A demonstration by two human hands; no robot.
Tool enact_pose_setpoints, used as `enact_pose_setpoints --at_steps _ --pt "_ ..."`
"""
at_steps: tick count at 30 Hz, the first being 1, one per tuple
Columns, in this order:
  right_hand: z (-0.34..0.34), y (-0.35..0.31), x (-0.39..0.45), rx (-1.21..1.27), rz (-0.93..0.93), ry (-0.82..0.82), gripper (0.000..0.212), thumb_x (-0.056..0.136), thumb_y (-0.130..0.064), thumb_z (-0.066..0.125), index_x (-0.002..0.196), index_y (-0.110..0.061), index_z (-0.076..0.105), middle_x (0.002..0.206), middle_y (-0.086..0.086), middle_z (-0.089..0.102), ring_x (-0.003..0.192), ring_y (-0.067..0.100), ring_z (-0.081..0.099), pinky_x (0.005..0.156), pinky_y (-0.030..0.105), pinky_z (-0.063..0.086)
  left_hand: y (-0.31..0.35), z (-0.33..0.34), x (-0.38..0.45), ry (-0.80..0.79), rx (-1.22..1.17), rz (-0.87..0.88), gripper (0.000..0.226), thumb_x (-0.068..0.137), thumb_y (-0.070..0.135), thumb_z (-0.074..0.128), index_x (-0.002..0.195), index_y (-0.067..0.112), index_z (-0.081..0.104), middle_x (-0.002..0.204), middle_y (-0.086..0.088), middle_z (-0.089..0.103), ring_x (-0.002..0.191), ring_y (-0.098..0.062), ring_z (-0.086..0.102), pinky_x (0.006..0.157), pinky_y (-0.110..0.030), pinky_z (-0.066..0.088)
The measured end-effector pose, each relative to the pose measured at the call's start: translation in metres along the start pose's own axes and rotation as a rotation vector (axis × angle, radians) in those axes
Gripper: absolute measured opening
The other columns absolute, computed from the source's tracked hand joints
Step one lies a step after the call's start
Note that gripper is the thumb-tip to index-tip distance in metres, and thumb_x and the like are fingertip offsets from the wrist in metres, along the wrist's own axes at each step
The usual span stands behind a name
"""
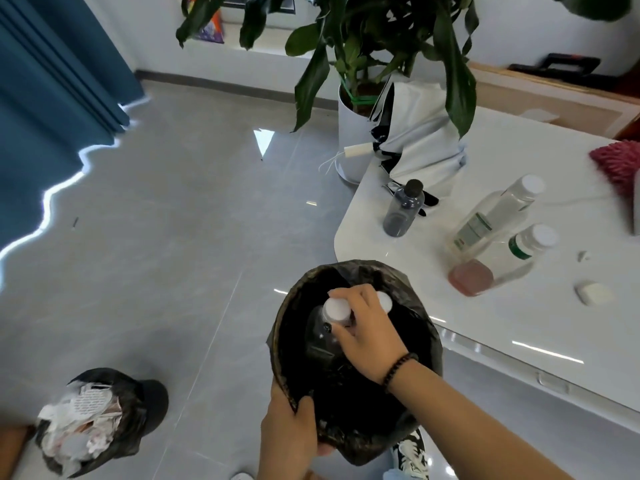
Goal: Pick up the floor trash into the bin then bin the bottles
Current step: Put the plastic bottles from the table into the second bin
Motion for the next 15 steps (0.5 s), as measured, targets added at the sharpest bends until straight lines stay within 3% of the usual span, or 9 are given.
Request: enact_pose_setpoints --at_steps 3,5,9,13,15 --pt "0.016 0.013 0.004 -0.002 0.066 -0.007 0.043 0.087 -0.008 0.061 0.126 -0.020 0.049 0.122 -0.005 0.035 0.107 0.012 0.048 0.095 0.029 0.049 -0.002 0.002 0.001 -0.014 0.094 0.036 0.055 0.091 0.019 0.041 0.142 0.036 0.031 0.116 0.001 0.053 0.101 -0.030 0.060 0.078 -0.046 0.058" --pt "0.017 0.018 0.006 -0.012 0.089 -0.004 0.044 0.089 -0.008 0.060 0.130 -0.019 0.048 0.125 -0.003 0.036 0.110 0.012 0.048 0.099 0.029 0.046 -0.004 0.004 0.004 -0.034 0.083 0.007 0.054 0.090 0.019 0.042 0.141 0.035 0.033 0.113 0.001 0.052 0.104 -0.033 0.059 0.082 -0.049 0.057" --pt "-0.003 0.020 0.010 -0.053 0.147 -0.025 0.056 0.091 -0.015 0.059 0.142 -0.022 0.037 0.136 -0.003 0.033 0.122 0.011 0.042 0.101 0.029 0.044 0.001 0.010 0.005 -0.052 -0.026 -0.061 0.044 0.092 0.014 0.041 0.132 0.031 0.041 0.117 -0.006 0.056 0.097 -0.038 0.061 0.061 -0.051 0.059" --pt "-0.044 0.016 0.011 -0.067 0.104 0.149 0.047 0.087 -0.013 0.060 0.132 -0.019 0.048 0.129 -0.003 0.040 0.115 0.011 0.046 0.099 0.030 0.045 0.003 0.017 0.004 -0.075 -0.129 -0.117 0.045 0.094 0.008 0.040 0.134 0.027 0.041 0.121 -0.009 0.051 0.095 -0.042 0.059 0.054 -0.051 0.058" --pt "-0.065 0.017 0.010 -0.097 0.073 0.240 0.043 0.084 -0.010 0.059 0.126 -0.017 0.052 0.125 -0.002 0.042 0.114 0.012 0.047 0.100 0.021 0.040 0.005 0.021 0.003 -0.081 -0.131 -0.119 0.045 0.094 0.008 0.040 0.135 0.028 0.042 0.122 -0.010 0.050 0.094 -0.042 0.059 0.054 -0.052 0.058"
Point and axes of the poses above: each hand's wrist, its own x-axis towards the middle knuckle, its own z-axis out of the palm, y = z × x, the point moved 2 cm from there along x, towards the middle knuckle
